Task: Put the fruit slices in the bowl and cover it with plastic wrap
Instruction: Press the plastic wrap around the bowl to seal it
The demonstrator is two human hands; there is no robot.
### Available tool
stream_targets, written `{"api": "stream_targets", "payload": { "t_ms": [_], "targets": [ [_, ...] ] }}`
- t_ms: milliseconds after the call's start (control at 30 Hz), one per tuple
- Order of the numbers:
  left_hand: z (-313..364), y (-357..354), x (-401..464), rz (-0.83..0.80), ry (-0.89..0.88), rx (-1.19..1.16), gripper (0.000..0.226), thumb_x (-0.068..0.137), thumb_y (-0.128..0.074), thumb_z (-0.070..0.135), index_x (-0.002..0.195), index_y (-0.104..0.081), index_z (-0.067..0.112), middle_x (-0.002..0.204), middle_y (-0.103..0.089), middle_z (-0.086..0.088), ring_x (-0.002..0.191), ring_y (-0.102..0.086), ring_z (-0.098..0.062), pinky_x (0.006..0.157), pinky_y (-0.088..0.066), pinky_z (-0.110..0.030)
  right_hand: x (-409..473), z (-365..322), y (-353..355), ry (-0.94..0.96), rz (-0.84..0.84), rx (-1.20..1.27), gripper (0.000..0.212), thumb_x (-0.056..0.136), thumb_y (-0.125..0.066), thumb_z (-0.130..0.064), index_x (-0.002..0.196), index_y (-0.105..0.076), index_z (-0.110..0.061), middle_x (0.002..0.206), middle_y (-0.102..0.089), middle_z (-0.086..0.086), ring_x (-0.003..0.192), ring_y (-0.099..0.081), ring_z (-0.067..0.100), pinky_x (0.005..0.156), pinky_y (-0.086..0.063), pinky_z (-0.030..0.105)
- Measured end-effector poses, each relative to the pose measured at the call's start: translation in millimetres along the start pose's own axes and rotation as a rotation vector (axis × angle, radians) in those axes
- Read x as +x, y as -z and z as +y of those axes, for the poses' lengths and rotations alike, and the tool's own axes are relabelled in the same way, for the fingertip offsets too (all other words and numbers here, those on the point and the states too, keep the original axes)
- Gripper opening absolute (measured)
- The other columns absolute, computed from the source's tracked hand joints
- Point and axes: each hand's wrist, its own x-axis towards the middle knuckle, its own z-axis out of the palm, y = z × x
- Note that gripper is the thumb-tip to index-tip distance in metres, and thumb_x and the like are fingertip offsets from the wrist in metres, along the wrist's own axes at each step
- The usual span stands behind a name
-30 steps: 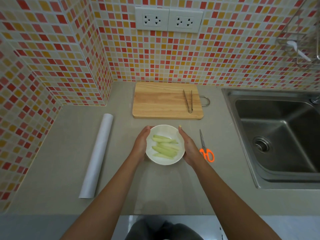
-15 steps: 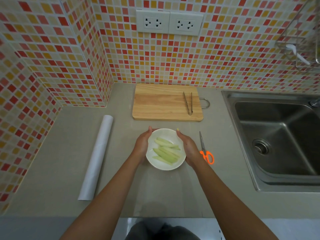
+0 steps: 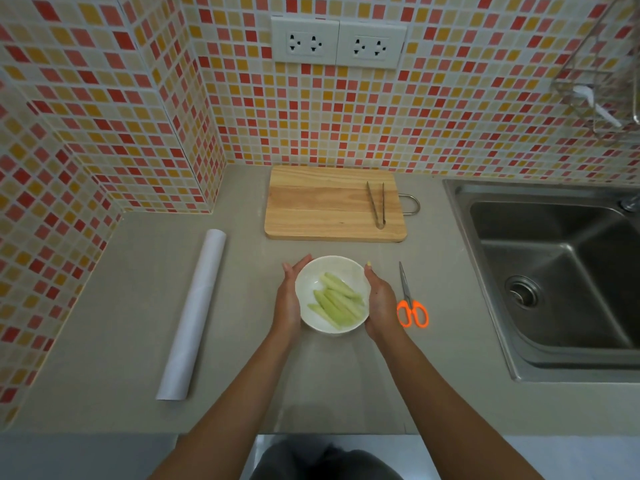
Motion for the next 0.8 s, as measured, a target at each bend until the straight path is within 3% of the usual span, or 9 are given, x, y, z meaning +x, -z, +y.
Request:
{"api": "stream_targets", "payload": {
  "t_ms": [100, 200, 267, 400, 533, 667, 800],
  "targets": [
    [1, 5, 2, 0.029, 0.057, -0.013, 0.054, 0.098, -0.021, 0.056, 0.111, -0.066, 0.028, 0.118, -0.068, -0.007, 0.111, -0.062, -0.028, 0.100, -0.047, -0.045, -3, 4, -4, 0.010, -0.012, -0.015, 0.043, 0.094, -0.051, -0.040, 0.101, -0.069, -0.002, 0.103, -0.070, 0.019, 0.099, -0.067, 0.035, 0.088, -0.053, 0.047],
    [1, 7, 5, 0.062, -0.016, 0.123, 0.056, 0.099, -0.021, 0.054, 0.097, -0.071, 0.030, 0.105, -0.073, -0.005, 0.103, -0.066, -0.027, 0.093, -0.051, -0.042, -3, 8, 0, 0.011, -0.079, -0.052, 0.045, 0.096, -0.047, -0.041, 0.111, -0.066, -0.003, 0.111, -0.069, 0.017, 0.104, -0.066, 0.032, 0.093, -0.052, 0.045],
    [2, 7, 6, 0.086, -0.050, 0.180, 0.055, 0.100, -0.022, 0.051, 0.092, -0.073, 0.032, 0.100, -0.074, -0.002, 0.098, -0.068, -0.024, 0.088, -0.053, -0.038, -1, 6, 4, 0.032, -0.131, -0.109, 0.044, 0.097, -0.044, -0.040, 0.103, -0.064, -0.001, 0.104, -0.067, 0.017, 0.099, -0.064, 0.031, 0.089, -0.049, 0.041],
    [5, 5, 9, 0.077, -0.111, 0.281, 0.048, 0.101, -0.032, 0.041, 0.092, -0.075, 0.023, 0.094, -0.075, -0.002, 0.091, -0.069, -0.021, 0.083, -0.053, -0.033, 0, 4, 5, 0.093, -0.104, -0.161, 0.025, 0.098, -0.045, -0.031, 0.081, -0.056, -0.017, 0.086, -0.054, 0.005, 0.088, -0.051, 0.022, 0.083, -0.038, 0.036],
    [6, 2, 13, 0.044, -0.116, 0.311, 0.045, 0.101, -0.035, 0.038, 0.096, -0.075, 0.018, 0.096, -0.075, -0.003, 0.093, -0.069, -0.020, 0.084, -0.053, -0.031, 3, 10, 6, 0.144, -0.151, -0.180, 0.026, 0.099, -0.044, -0.027, 0.101, -0.068, -0.021, 0.100, -0.069, -0.003, 0.097, -0.063, 0.015, 0.086, -0.049, 0.029],
    [5, 2, 20, 0.013, -0.073, 0.300, 0.048, 0.101, -0.034, 0.042, 0.098, -0.075, 0.017, 0.098, -0.074, -0.004, 0.092, -0.069, -0.020, 0.084, -0.053, -0.032, 7, 11, 7, 0.090, -0.069, -0.171, 0.025, 0.097, -0.047, -0.030, 0.095, -0.070, -0.019, 0.098, -0.070, 0.002, 0.100, -0.063, 0.023, 0.090, -0.049, 0.036],
    [6, 7, 25, -0.012, -0.016, 0.281, 0.047, 0.101, -0.033, 0.043, 0.090, -0.075, 0.025, 0.093, -0.075, 0.000, 0.090, -0.069, -0.020, 0.076, -0.052, -0.030, 7, 10, 4, 0.105, -0.128, -0.092, 0.030, 0.098, -0.044, -0.021, 0.115, -0.067, -0.014, 0.113, -0.068, 0.007, 0.107, -0.063, 0.024, 0.095, -0.049, 0.037]
  ]
}}
